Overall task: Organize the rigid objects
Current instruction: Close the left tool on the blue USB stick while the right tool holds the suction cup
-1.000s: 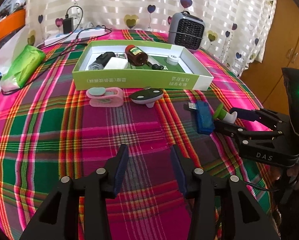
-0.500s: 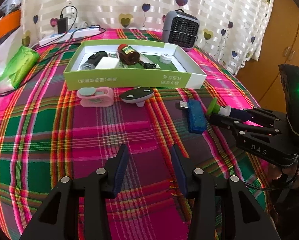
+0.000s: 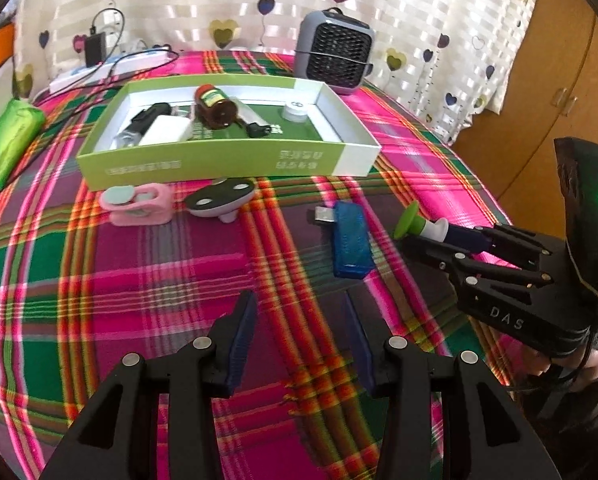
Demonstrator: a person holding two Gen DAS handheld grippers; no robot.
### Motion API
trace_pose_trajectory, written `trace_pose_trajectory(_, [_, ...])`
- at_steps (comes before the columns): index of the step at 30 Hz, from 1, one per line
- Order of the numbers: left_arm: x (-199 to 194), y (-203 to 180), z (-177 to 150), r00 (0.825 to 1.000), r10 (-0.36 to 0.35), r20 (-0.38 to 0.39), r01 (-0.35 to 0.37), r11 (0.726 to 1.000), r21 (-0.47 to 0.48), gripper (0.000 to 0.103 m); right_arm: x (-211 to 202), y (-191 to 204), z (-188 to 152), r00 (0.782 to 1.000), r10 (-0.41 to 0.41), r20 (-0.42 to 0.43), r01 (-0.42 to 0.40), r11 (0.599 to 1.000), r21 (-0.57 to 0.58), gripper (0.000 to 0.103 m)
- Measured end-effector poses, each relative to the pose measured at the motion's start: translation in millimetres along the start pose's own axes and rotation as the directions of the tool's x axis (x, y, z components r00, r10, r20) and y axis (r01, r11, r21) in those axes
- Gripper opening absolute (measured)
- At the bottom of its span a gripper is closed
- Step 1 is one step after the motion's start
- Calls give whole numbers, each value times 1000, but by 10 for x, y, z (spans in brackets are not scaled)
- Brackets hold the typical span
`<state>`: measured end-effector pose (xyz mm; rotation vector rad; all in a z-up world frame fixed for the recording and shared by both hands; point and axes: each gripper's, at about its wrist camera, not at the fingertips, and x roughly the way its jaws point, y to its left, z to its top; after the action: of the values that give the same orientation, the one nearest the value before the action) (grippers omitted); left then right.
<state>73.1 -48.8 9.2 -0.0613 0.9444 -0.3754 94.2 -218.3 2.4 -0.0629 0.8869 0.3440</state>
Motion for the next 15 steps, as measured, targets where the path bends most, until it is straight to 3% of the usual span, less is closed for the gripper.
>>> trace_pose_trajectory(15, [202,-293,171,999,-47,-25,48,997,62,42,-99,-161,-117,999,-47,1,47,999,20,32])
